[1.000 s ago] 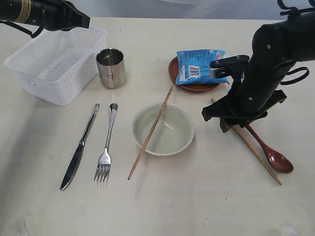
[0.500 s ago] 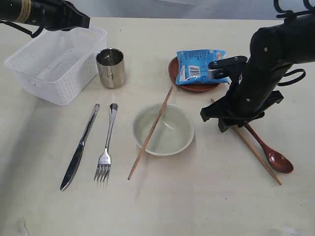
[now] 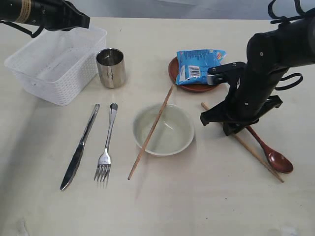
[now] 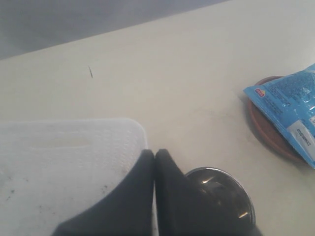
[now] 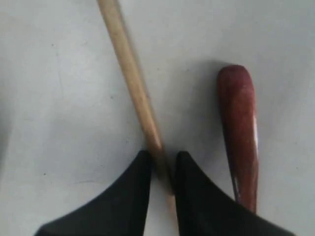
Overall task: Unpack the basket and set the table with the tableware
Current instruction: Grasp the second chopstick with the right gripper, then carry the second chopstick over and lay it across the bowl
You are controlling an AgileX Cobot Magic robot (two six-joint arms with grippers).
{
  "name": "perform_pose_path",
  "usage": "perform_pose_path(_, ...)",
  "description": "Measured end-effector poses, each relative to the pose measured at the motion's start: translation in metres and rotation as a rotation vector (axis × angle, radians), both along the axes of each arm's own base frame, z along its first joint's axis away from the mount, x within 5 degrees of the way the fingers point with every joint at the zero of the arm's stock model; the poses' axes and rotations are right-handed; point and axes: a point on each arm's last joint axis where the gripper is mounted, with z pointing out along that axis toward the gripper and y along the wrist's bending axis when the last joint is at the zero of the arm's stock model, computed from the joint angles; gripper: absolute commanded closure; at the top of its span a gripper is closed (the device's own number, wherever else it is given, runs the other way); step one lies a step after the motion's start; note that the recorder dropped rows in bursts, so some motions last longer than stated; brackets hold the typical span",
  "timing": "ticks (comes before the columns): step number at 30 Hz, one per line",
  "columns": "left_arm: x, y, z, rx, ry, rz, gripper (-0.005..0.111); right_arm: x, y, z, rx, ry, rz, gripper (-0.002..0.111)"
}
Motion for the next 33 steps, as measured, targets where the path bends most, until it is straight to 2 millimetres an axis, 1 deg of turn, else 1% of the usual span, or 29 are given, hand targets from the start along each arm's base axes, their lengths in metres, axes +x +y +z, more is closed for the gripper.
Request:
perform_pose_path(1, 0.000, 0.000, 0.000, 0.000, 0.000, 0.000, 0.106, 0.000, 0.000, 0.000, 0.000, 0.000, -0.003, 0.092)
perform_pose_path(2, 0.000, 0.000, 0.000, 0.000, 0.000, 0.000, 0.106, 0.000, 0.000, 0.000, 0.001, 0.000, -0.014, 0.096)
perform_pose_path(3, 0.000, 0.000, 0.000, 0.000, 0.000, 0.000, 0.106, 0.000, 0.000, 0.000, 0.001, 0.000, -0.025, 0.107)
perform_pose_path(4, 0.000, 0.000, 0.000, 0.000, 0.000, 0.000, 0.106, 0.000, 0.000, 0.000, 0.001, 0.003, -0.040, 0.108)
perform_pose_path(10, 0.000, 0.000, 0.000, 0.000, 0.000, 0.000, 0.106, -0.001, 0.000, 0.000, 0.001, 0.008, -0.073, 0.109)
perform_pose_path(14, 0.000, 0.000, 0.000, 0.000, 0.000, 0.000, 0.106, -0.004, -0.001, 0.001, -0.009, 0.051, -0.112, 0.109)
perform_pose_path(17, 0.000, 0.000, 0.000, 0.000, 0.000, 0.000, 0.106, -0.008, 0.000, 0.012, 0.001, 0.083, -0.138, 0.109)
perform_pose_path(20, 0.000, 0.000, 0.000, 0.000, 0.000, 0.000, 0.106, -0.007, 0.002, 0.036, 0.042, 0.059, -0.160, 0.109)
perform_pose_path(23, 0.000, 0.000, 0.000, 0.000, 0.000, 0.000, 0.106, -0.007, 0.008, 0.061, 0.129, 0.009, -0.199, 0.109)
perform_pose_path(26, 0.000, 0.000, 0.000, 0.000, 0.000, 0.000, 0.106, -0.010, 0.016, 0.080, 0.269, -0.011, -0.278, 0.109)
perform_pose_path(29, 0.000, 0.000, 0.000, 0.000, 0.000, 0.000, 0.106, -0.013, 0.029, 0.089, 0.388, 0.000, -0.343, 0.109)
perform_pose_path(33, 0.000, 0.000, 0.000, 0.000, 0.000, 0.000, 0.106, -0.018, 0.052, 0.093, 0.475, -0.019, -0.361, 0.109)
